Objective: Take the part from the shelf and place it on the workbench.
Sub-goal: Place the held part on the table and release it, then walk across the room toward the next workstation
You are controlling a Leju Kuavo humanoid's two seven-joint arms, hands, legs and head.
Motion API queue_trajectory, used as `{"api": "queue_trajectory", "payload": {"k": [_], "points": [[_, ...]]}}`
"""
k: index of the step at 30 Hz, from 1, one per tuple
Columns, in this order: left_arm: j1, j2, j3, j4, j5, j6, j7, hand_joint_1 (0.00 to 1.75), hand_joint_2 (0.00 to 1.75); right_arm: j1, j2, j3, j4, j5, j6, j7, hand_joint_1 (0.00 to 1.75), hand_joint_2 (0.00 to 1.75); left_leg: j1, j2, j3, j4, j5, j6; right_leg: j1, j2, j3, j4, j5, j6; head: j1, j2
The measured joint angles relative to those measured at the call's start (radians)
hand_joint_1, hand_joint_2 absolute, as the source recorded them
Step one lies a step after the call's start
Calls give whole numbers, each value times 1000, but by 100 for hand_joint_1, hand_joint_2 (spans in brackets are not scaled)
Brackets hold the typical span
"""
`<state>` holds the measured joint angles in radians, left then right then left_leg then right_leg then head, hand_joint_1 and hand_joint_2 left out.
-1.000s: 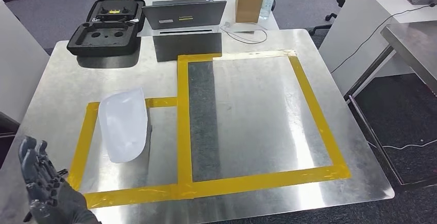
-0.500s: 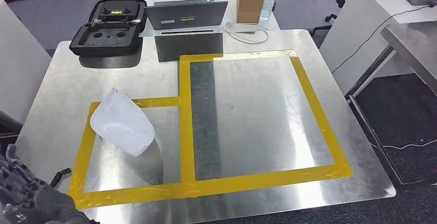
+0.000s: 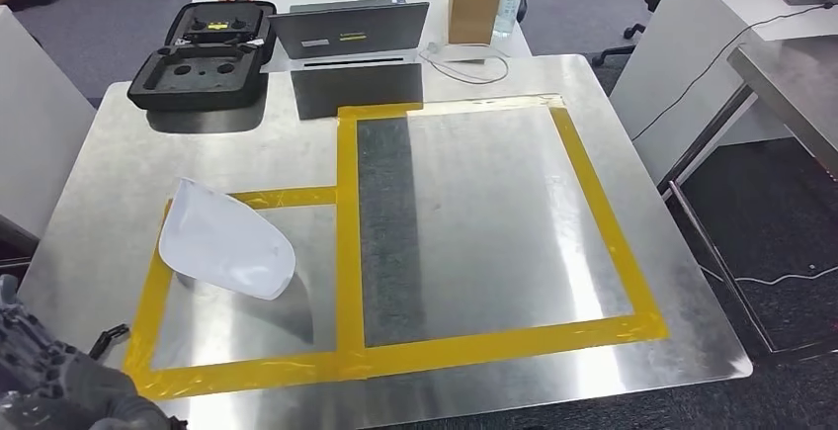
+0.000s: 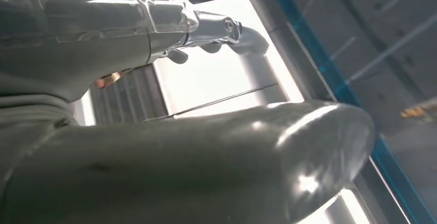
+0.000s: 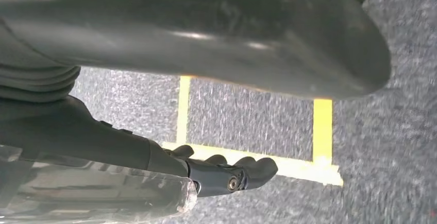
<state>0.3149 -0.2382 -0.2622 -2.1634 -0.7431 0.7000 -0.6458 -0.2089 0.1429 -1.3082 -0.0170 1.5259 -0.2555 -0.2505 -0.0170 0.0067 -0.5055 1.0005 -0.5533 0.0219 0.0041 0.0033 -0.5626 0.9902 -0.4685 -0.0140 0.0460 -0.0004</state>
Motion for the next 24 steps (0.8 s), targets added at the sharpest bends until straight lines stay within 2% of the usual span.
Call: {"api": "queue_trajectory", "payload": {"k": [1, 2, 4, 5, 6, 7, 9, 10, 11, 12, 14, 15, 16, 17, 19, 20, 21, 22, 23, 24], "points": [[0, -1, 3, -3, -8, 0, 0, 0, 0, 0, -1, 0, 0, 0, -2, 1, 0, 0, 0, -1, -8, 20, -22, -6, -4, -1, -1, -7, 6, -5, -4, 0], [1, -2, 7, -6, -12, 0, 0, 0, 0, -1, -2, 0, -1, 0, -4, 2, 0, 0, 3, -4, -23, 60, -56, -13, -7, -2, -3, -13, 12, -9, -10, 0], [3, -3, 17, -8, -13, 0, 0, 0, 0, 0, -5, 0, -1, 0, -8, 2, 0, 0, 13, -8, -70, 181, -133, -26, -8, -4, -15, -14, 21, -11, -23, 0], [5, -3, 21, -8, -13, 0, 0, 0, 0, 0, -7, 0, -2, 0, -9, 2, 0, 0, 18, -8, -88, 232, -154, -31, -9, -5, -22, -13, 26, -9, -28, 0], [6, -3, 24, -8, -13, 0, 0, 0, 0, 0, -8, 0, -2, 0, -9, 2, 0, 0, 23, -8, -91, 253, -156, -36, -10, -5, -30, -11, 30, -6, -32, 0], [6, -4, 27, -8, -13, 0, 0, 0, 0, 1, -9, -1, -2, 0, -9, 2, 0, 0, 27, -8, -74, 234, -137, -41, -12, -6, -37, -8, 35, -3, -35, 0], [7, -4, 32, -8, -13, 0, 0, 0, 0, 0, -10, -1, -2, 0, -9, 3, 0, 0, 36, -7, 5, 107, -76, -51, -17, -5, -52, 0, 43, 7, -42, 0], [7, -5, 34, -7, -13, 0, 0, 0, 0, 0, -11, -1, -2, 0, -9, 3, 0, 0, 37, -9, 43, 44, -54, -51, -18, -3, -58, 5, 48, 13, -47, 0], [8, -6, 36, -8, -13, 0, 0, 0, 0, 0, -11, -1, -2, 0, -9, 2, 0, 0, 38, -11, 65, 1, -42, -48, -19, -2, -62, 9, 52, 20, -49, 0], [9, -6, 39, -7, -13, 0, 0, 0, 0, 0, -11, -1, -2, 0, -8, 2, 0, 0, 35, -14, 72, -18, -40, -43, -19, 0, -64, 11, 58, 27, -50, 0], [10, -8, 44, -7, -13, 0, 0, 0, 0, 0, -12, -1, -2, 0, -8, 2, 0, 0, 30, -17, 61, -15, -29, -24, -22, 3, -66, 8, 73, 41, -46, 0], [11, -9, 47, -7, -13, 0, 0, 0, 0, 0, -12, -1, -2, 0, -7, 2, 0, 0, 28, -17, 53, -15, -21, -14, -24, 3, -71, 10, 69, 46, -45, 0], [11, -10, 49, -7, -13, 0, 0, 0, 0, 1, -12, -1, -2, 0, -7, 2, 0, 0, 28, -16, 44, -16, -11, -4, -26, 3, -79, 25, 47, 50, -41, 0], [11, -11, 51, -7, -13, -1, 0, 0, 0, 1, -13, -1, -2, 0, -7, 2, 0, 0, 27, -15, 32, -17, 0, 5, -26, 2, -91, 60, 7, 52, -37, 0], [12, -11, 56, -7, -12, -1, 0, 0, 0, 1, -13, -1, -2, 0, -7, 2, 0, 0, 22, -14, 7, -16, 21, 14, -25, 1, -122, 186, -98, 55, -27, 0], [13, -12, 58, -7, -11, -1, 0, 0, 0, 0, -13, -1, -2, 0, -7, 2, 0, 0, 18, -14, -6, -15, 31, 17, -24, 1, -132, 250, -134, 54, -23, 0], [13, -12, 61, -7, -9, -1, 0, 0, 0, 0, -13, -1, -2, 0, -7, 2, 0, 0, 14, -14, -18, -14, 41, 19, -22, 1, -130, 291, -147, 52, -20, 0], [13, -12, 63, -7, -7, -1, 0, 0, 0, 0, -13, -1, -1, 0, -7, 2, 0, 0, 9, -14, -30, -14, 50, 20, -20, 1, -112, 294, -138, 46, -17, 0], [14, -12, 65, -7, -6, -1, 0, 0, 0, 0, -13, -1, -1, 0, -7, 2, 0, 0, 4, -14, -41, -14, 59, 21, -17, 1, -76, 259, -116, 37, -14, 0], [14, -12, 67, -7, -4, -1, 0, 0, 0, -1, -12, -1, -1, 0, -7, 2, 0, 0, 0, -14, -50, -14, 67, 21, -10, 1, -25, 192, -91, 25, -11, 0]]}}
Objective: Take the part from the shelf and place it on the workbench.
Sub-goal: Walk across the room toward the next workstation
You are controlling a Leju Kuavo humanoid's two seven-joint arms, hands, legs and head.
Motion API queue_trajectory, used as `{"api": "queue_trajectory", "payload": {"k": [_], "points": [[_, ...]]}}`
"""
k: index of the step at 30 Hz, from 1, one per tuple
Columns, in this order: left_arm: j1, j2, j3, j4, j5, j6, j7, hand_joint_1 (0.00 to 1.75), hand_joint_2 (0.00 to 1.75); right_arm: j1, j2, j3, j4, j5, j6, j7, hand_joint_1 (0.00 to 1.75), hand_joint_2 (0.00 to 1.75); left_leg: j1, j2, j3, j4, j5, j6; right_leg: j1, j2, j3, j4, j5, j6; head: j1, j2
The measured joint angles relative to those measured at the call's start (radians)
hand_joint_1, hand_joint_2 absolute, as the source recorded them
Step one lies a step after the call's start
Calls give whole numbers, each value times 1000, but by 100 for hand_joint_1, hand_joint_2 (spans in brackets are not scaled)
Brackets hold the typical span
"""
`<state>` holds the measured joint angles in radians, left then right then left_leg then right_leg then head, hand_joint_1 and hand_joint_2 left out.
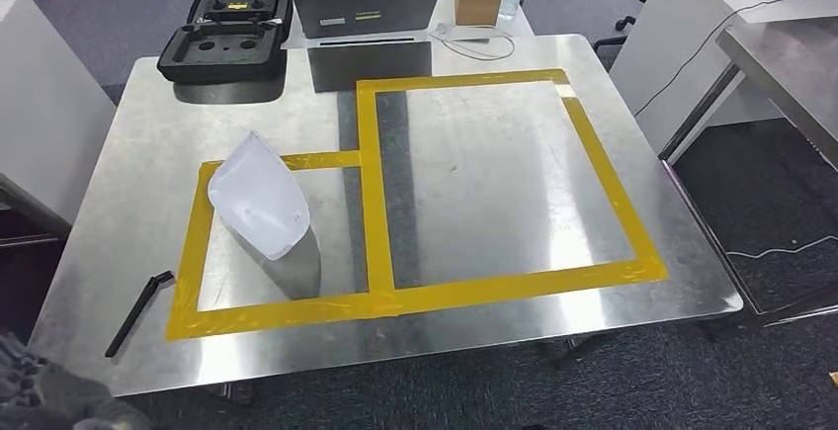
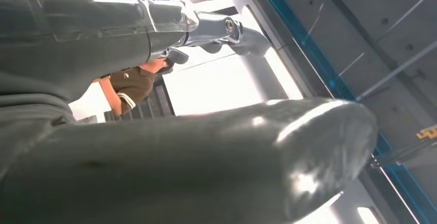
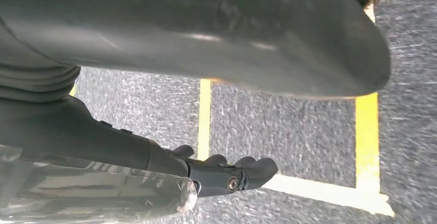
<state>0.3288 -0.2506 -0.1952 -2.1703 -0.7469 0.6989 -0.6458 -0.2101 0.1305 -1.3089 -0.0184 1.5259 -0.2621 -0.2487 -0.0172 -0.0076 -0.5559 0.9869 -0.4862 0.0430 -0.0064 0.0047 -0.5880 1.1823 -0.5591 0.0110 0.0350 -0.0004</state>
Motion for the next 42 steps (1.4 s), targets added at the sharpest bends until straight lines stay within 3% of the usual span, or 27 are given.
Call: {"api": "queue_trajectory", "payload": {"k": [2, 3, 6, 7, 8, 11, 12, 13, 14, 15, 17, 19, 21, 22, 23, 26, 27, 28, 29, 31, 33, 34, 36, 38, 41, 42], "points": [[0, -1, 4, 0, 5, 0, 0, 0, 0, -4, -2, 0, -1, 0, 0, 0, 0, 0, -6, 2, -12, 0, 14, -4, 14, -1, 101, -155, 21, -26, 2, 0], [1, -1, 6, 0, 7, 0, 0, 0, 0, -5, -3, 0, -1, 0, 0, 0, 0, 0, -6, 3, -16, 0, 21, -8, 20, -1, 129, -202, 22, -34, 1, 0], [2, -2, 11, 0, 17, 0, 0, 0, 0, -5, -4, 1, -1, 0, -1, 0, 0, 0, -1, 7, -22, 0, 34, -24, 24, -4, 135, -238, 39, -40, 4, 0], [2, -2, 12, 0, 21, 0, 0, 0, 0, -5, -4, 1, -2, 0, -1, 0, 0, 0, 0, 6, -28, 10, 18, -30, 22, -6, 129, -244, 49, -42, 4, 0], [3, -1, 13, 0, 24, 0, 0, 0, 0, -5, -4, 1, -2, 0, -1, 0, 0, 0, 1, 5, -40, 38, -15, -36, 19, -9, 120, -250, 61, -45, 0, 0], [3, -1, 14, 0, 31, 0, 0, 0, 0, -4, -4, 1, -3, 0, -1, 0, 0, 0, 14, 4, -94, 209, -151, -54, 16, -13, 79, -250, 93, -47, -17, 0], [4, -1, 15, 1, 34, 0, 0, 0, 0, -4, -3, 1, -3, 0, -1, 0, 0, 0, 18, 5, -100, 257, -165, -60, 15, -14, 63, -248, 104, -44, -22, 0], [4, -1, 16, 2, 37, 0, 0, 0, 0, -3, -3, 1, -3, 0, -1, 0, 0, 0, 23, 5, -92, 277, -155, -66, 13, -16, 45, -244, 115, -40, -26, 0], [4, -1, 17, 4, 39, 0, 0, 0, 0, -3, -3, 1, -3, 0, -1, 0, 0, 0, 27, 6, -66, 262, -126, -71, 10, -16, 27, -238, 124, -36, -30, 0], [4, -1, 19, 6, 40, 0, 0, 0, 0, -3, -4, 1, -3, 0, -1, 0, 0, 0, 31, 7, -23, 214, -92, -76, 7, -17, 10, -229, 132, -30, -33, 0], [5, -2, 22, 9, 40, 0, 0, 0, 0, -2, -4, 1, -3, 0, -1, 4, 0, 0, 36, 8, 80, 74, -76, -81, 3, -15, -19, -207, 142, -19, -42, 0], [7, -3, 26, 9, 42, 0, 0, 0, 0, -2, -3, 2, -3, 0, -1, 8, 0, 0, 34, 6, 131, -10, -100, -70, 3, -14, -31, -192, 153, -6, -43, 0], [10, -4, 32, 8, 52, 0, 0, 0, 0, 0, -4, 2, -3, 0, -1, 11, 0, 0, 30, 6, 123, -16, -95, -48, -2, -13, -36, -191, 165, 7, -37, 0], [12, -6, 35, 8, 59, 0, 0, 0, 0, 1, -4, 2, -3, 0, -1, 11, 0, 0, 29, 6, 114, -15, -85, -38, -4, -12, -41, -184, 153, 12, -35, 0], [14, -7, 39, 8, 68, 0, 0, 0, 0, 3, -5, 3, -3, 0, -2, 10, 0, 0, 29, 6, 102, -16, -73, -28, -6, -12, -50, -160, 121, 18, -31, 0], [17, -8, 50, 10, 89, 0, 0, 0, 0, 5, -5, 3, -3, 0, -2, 10, 0, 0, 26, 5, 59, -15, -35, -14, -7, -11, -85, 13, -32, 27, -13, 0], [18, -8, 53, 11, 94, 0, 0, 0, 0, 5, -5, 3, -3, 0, -2, 10, 0, 0, 23, 4, 45, -14, -23, -13, -7, -11, -89, 68, -55, 27, -8, 0], [18, -8, 56, 13, 97, 0, 0, 0, 0, 6, -4, 3, -3, 0, -1, 10, 0, 0, 20, 4, 30, -13, -12, -13, -7, -11, -81, 97, -53, 24, -3, 0], [18, -9, 58, 15, 99, 0, 0, 0, 0, 7, -4, 3, -3, 0, -1, 10, 0, 0, 16, 4, 15, -13, -1, -13, -6, -11, -58, 89, -32, 20, 2, 0], [19, -9, 63, 17, 100, 0, 0, 0, 0, 9, -4, 3, -3, 0, -2, 11, 0, 0, 11, 4, -7, -12, 19, -15, -2, -9, 36, -27, 18, 5, 8, 0], [18, -10, 68, 17, 100, 0, 0, 0, 0, 9, -4, 3, -3, 0, -3, 11, 0, 0, 7, 5, -18, -11, 35, -22, 6, -7, 136, -181, 26, -11, 10, 0], [18, -10, 70, 18, 100, 0, 0, 0, 0, 10, -4, 3, -3, 0, -3, 11, 0, 0, 7, 7, -21, -11, 43, -28, 10, -5, 163, -228, 21, -17, 9, 0], [18, -10, 73, 19, 105, 0, 0, 0, 0, 14, -3, 3, -3, 0, -4, 9, 0, 0, 10, 10, -27, -12, 58, -40, 13, -5, 169, -258, 26, -22, 7, 0], [19, -10, 76, 22, 114, 0, 0, 0, 0, 20, 0, 3, -2, 0, -4, 5, 0, 0, 13, 8, -42, 9, 27, -50, 12, -11, 153, -265, 49, -32, 5, 0], [20, -9, 81, 29, 124, 0, 0, 0, 0, 26, -1, 2, -2, 0, -4, 2, 0, 0, 19, 6, -92, 165, -116, -62, 14, -16, 105, -260, 84, -44, -10, 0], [20, -9, 81, 32, 125, 0, 0, 0, 0, 29, -1, 2, -2, 0, -4, 2, 0, 0, 20, 6, -104, 227, -144, -65, 16, -17, 85, -256, 94, -44, -14, 0]]}}
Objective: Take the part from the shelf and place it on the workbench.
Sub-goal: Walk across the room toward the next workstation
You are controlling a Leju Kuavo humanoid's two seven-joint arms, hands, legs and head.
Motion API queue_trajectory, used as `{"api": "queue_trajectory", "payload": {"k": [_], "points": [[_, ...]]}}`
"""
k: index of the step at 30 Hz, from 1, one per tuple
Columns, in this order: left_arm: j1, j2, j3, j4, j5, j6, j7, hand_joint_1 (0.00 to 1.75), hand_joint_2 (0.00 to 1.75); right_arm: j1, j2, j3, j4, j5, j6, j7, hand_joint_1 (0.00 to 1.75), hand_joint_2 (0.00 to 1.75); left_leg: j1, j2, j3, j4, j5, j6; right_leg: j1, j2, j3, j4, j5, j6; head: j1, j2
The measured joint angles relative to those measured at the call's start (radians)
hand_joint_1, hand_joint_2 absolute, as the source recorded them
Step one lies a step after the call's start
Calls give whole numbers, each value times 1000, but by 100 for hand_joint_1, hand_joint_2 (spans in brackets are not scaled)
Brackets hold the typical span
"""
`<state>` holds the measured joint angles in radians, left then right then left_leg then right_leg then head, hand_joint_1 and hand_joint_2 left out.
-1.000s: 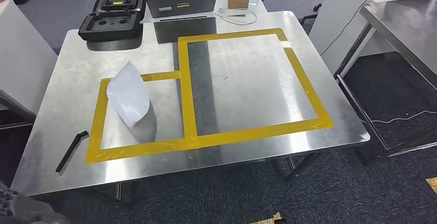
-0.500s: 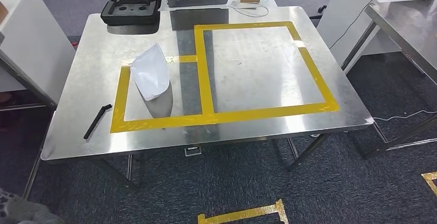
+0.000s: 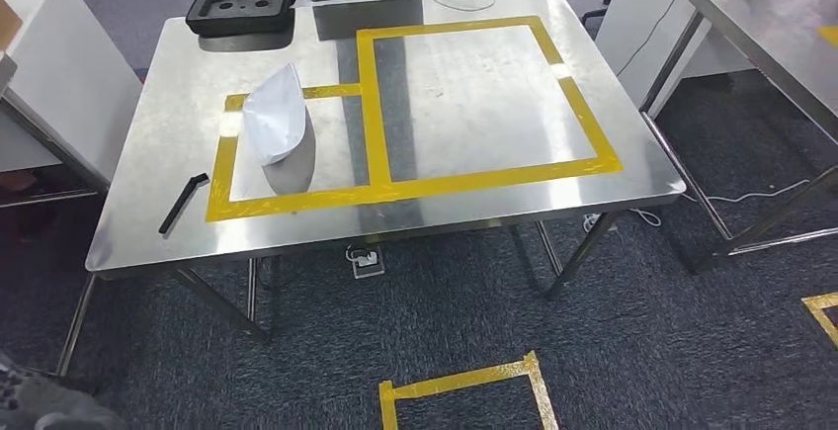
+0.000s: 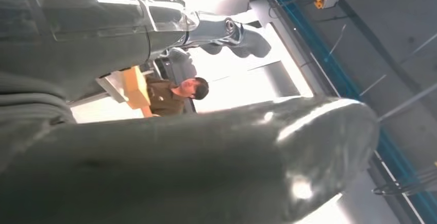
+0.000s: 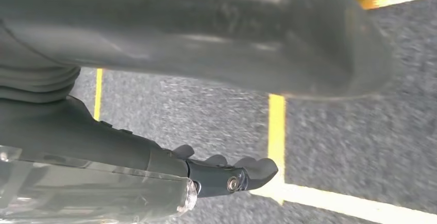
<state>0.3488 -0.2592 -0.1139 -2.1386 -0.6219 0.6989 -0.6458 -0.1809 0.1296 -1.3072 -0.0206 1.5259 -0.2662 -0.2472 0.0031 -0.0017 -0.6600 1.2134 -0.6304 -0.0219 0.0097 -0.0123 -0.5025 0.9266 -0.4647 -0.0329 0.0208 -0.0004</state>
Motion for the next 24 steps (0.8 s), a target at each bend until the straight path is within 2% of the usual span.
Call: {"api": "queue_trajectory", "payload": {"k": [1, 2, 3, 4, 5, 6, 7, 8, 10, 11, 12, 13, 14, 15, 16, 17, 18, 20, 21, 22, 23, 24], "points": [[0, 0, 1, 3, 1, 0, 0, 0, 0, 3, 0, 0, 0, 0, 0, 0, 0, 0, 1, 0, -1, 39, -4, -2, 1, -1, -19, 5, 10, 0, -3, 0], [0, 0, 1, 5, 1, 0, 0, 0, 0, 5, 0, 0, 0, 0, 0, 0, 0, 0, 2, 0, 15, 47, 15, -3, 2, -1, -38, 12, 19, 2, -4, 0], [0, 0, 2, 7, 1, 0, 0, 0, 0, 7, 0, -1, 0, 0, 0, 0, 0, 0, 2, 1, 47, 21, 46, -3, 2, -1, -57, 19, 27, 3, -6, 0], [0, 0, 3, 9, 1, 0, 0, 0, 0, 8, 0, -1, 0, 0, 0, 0, 0, 0, 2, 1, 96, -35, 75, -1, 2, 0, -73, 28, 34, 5, -9, 0], [0, 0, 3, 10, 1, 0, 0, 0, 0, 9, 1, -2, 0, 0, 0, 0, 0, 0, 1, 1, 149, -106, 86, 2, 3, 1, -86, 36, 39, 8, -12, 0], [-1, 0, 4, 12, 1, 0, 0, 0, 0, 9, 1, -2, 0, 0, 0, 0, 0, 0, 0, 1, 197, -175, 83, 7, 3, 2, -96, 43, 45, 12, -14, 0], [-1, -1, 5, 13, 0, 0, 0, 0, 0, 9, 2, -3, 0, 0, 0, 0, 0, 0, -2, 0, 228, -225, 73, 11, 2, 2, -102, 46, 53, 17, -15, 0], [-2, -1, 6, 14, -4, 0, 0, 0, 0, 10, 3, -4, 1, 0, 0, 0, 0, 0, -6, -1, 242, -253, 63, 16, 1, 2, -106, 47, 61, 22, -16, 0], [-3, -2, 8, 18, -17, 0, 0, 0, 0, 12, 4, -4, 1, 0, 0, 1, 0, 0, -6, -1, 239, -270, 71, 25, -2, 4, -111, 48, 70, 33, -18, 0], [-3, -3, 9, 20, -28, 0, 0, 0, 0, 14, 4, -5, 1, 0, 0, 1, 0, 0, -4, -1, 234, -275, 81, 32, -3, 6, -117, 59, 54, 39, -19, 0], [-3, -4, 10, 22, -41, 0, 0, 0, 0, 16, 4, -5, 1, 0, -1, 2, 0, 0, -1, -2, 226, -280, 91, 39, -5, 8, -127, 88, 20, 45, -17, 0], [-4, -5, 11, 25, -54, 0, 0, 0, 0, 19, 4, -6, 1, 0, -2, 4, 0, 0, 2, -2, 216, -282, 102, 45, -9, 10, -141, 138, -30, 52, -12, 0], [-4, -5, 11, 28, -64, 0, 0, 0, 0, 22, 4, -7, 1, 0, -3, 5, 0, 0, 3, -4, 204, -281, 112, 48, -13, 10, -155, 203, -81, 58, -6, 0], [-4, -6, 12, 30, -72, 0, 0, 0, 0, 23, 4, -9, 1, 0, -4, 8, 0, 0, 2, -4, 191, -278, 120, 48, -16, 11, -166, 271, -120, 63, 0, 0], [-3, -7, 13, 33, -75, 0, 0, 0, 0, 23, 4, -10, 1, 0, -5, 9, 0, 0, 2, -4, 178, -275, 129, 46, -19, 11, -169, 321, -138, 66, 4, 0], [-4, -7, 15, 36, -76, 0, 0, 0, 0, 23, 4, -12, 1, 0, -7, 11, 0, 0, 3, -4, 164, -271, 137, 44, -21, 11, -159, 341, -133, 69, 8, 0], [-4, -7, 16, 38, -75, 0, 0, 0, 0, 22, 4, -12, 1, 0, -8, 12, 0, 0, 3, -4, 150, -265, 144, 41, -24, 11, -132, 322, -110, 71, 12, 0], [-4, -8, 19, 42, -71, 0, 0, 0, 0, 21, 2, -17, 1, 0, -9, 13, 0, 0, 3, -5, 129, -255, 153, 33, -28, 11, -38, 194, -62, 72, 20, 0], [-4, -8, 19, 43, -70, 0, 0, 0, 0, 20, 1, -20, 1, 0, -9, 13, 0, 44, 2, -6, 121, -250, 157, 28, -28, 12, 9, 120, -54, 70, 24, 0], [-4, -8, 19, 44, -69, 0, 0, 0, 0, 18, 0, -24, 1, 0, -10, 12, 0, 87, 1, -6, 115, -247, 162, 22, -27, 14, 40, 67, -55, 67, 25, 0], [-4, -8, 19, 44, -69, 0, 0, 0, 0, 17, 0, -26, 1, 0, -10, 9, 0, 131, 0, -7, 109, -245, 168, 15, -26, 15, 55, 35, -62, 63, 26, 0], [-4, -8, 20, 44, -70, 0, 0, 0, 0, 16, 0, -27, 1, 0, -12, 6, 0, 175, -1, -7, 103, -244, 174, 8, -24, 16, 56, 25, -64, 56, 25, 0]]}}
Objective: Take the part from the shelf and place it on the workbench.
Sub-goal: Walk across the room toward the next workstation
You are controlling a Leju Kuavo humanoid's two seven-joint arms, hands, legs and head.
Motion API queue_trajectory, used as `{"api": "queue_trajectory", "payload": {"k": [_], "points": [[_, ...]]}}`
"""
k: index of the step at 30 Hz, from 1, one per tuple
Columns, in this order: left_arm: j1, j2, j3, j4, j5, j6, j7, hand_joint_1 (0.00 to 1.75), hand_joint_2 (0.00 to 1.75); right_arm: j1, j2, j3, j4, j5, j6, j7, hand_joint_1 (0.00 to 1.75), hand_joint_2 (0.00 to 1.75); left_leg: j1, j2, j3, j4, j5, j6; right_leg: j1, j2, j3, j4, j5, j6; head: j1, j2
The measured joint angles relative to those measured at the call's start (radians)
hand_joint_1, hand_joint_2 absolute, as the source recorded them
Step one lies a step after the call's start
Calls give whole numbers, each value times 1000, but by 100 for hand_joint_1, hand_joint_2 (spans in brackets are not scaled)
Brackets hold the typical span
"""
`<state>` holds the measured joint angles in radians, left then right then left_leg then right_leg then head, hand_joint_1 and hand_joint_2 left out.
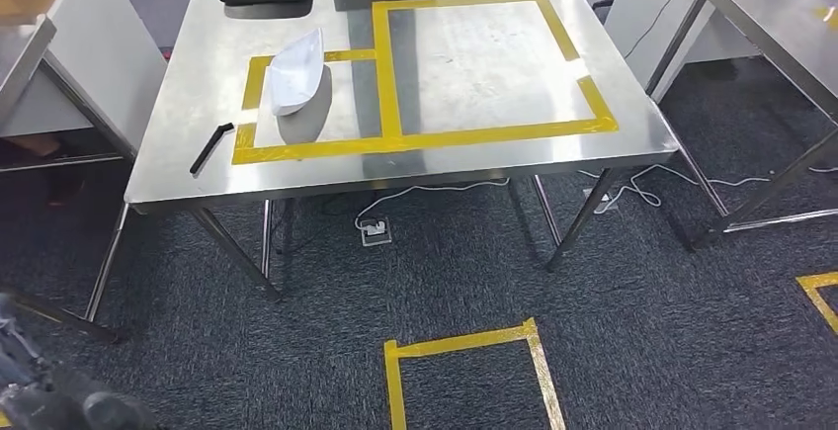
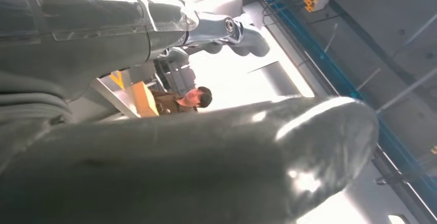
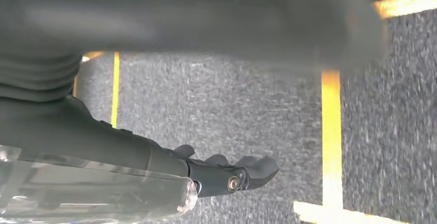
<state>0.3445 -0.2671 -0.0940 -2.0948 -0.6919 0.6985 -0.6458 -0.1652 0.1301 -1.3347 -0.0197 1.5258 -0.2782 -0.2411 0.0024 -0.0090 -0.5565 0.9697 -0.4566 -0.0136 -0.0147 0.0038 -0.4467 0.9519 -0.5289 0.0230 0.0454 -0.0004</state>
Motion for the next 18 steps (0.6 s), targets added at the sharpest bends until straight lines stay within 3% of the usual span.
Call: {"api": "queue_trajectory", "payload": {"k": [2, 3, 6, 7, 8, 9, 10, 12, 14, 16, 18], "points": [[0, 0, 2, 1, -6, 0, 0, 0, 0, 2, 1, -1, 0, 0, -10, -6, 0, 175, 2, 0, -14, 12, -8, -10, 0, -7, -12, -5, 7, -16, -8, 0], [0, 1, 2, 2, -12, 0, 0, 0, 0, 4, 2, -1, -1, 0, -17, -9, 0, 175, 3, 2, -28, 39, -35, -13, 1, -13, -20, -6, 14, -25, -14, 0], [0, 1, 4, 5, -31, 0, 0, 0, 0, 5, 6, -2, -1, 0, -30, -10, 0, 175, 6, 7, -95, 223, -162, -17, 11, -32, -46, -6, 35, -41, -33, 0], [1, 1, 4, 6, -34, 0, 0, 0, 0, 5, 7, -3, -1, 0, -32, -10, 0, 175, 5, 8, -109, 277, -182, -16, 16, -39, -55, -5, 41, -44, -39, 0], [1, 1, 4, 7, -36, 0, 0, 0, 0, 6, 7, -3, -1, 0, -33, -10, 0, 175, 4, 9, -107, 299, -181, -14, 21, -46, -63, -3, 46, -45, -44, 0], [1, 1, 5, 8, -38, 0, 0, 0, 0, 6, 8, -3, -1, 0, -34, -10, 0, 175, 3, 13, -84, 282, -161, -10, 26, -54, -69, -1, 49, -47, -48, 0], [1, 0, 5, 8, -38, 0, 0, 0, 0, 6, 8, -3, -1, 0, -35, -10, 0, 175, 0, 23, -43, 229, -132, -4, 29, -62, -73, 2, 51, -47, -49, 0], [0, 0, 5, 8, -38, 0, 0, 0, 0, 6, 11, -3, -1, 0, -36, -10, 0, 175, -11, 80, 56, 83, -92, 14, 35, -76, -75, 8, 53, -46, -50, 0], [0, 0, 6, 7, -39, 0, 0, 0, 0, 6, 14, -3, -1, 0, -36, -10, 0, 175, -21, 117, 101, 0, -86, 30, 38, -96, -75, 11, 57, -40, -51, 0], [0, -1, 6, 7, -39, 0, 0, 0, 0, 6, 15, -3, -1, 0, -36, -10, 0, 175, -20, 92, 97, -15, -81, 38, 40, -121, -77, 14, 59, -32, -53, 0], [0, -2, 6, 7, -39, 0, 0, 0, 0, 6, 15, -3, -1, 0, -36, -10, 0, 175, -13, 58, 86, -23, -67, 47, 37, -100, -90, 42, 33, -19, -52, 0]]}}
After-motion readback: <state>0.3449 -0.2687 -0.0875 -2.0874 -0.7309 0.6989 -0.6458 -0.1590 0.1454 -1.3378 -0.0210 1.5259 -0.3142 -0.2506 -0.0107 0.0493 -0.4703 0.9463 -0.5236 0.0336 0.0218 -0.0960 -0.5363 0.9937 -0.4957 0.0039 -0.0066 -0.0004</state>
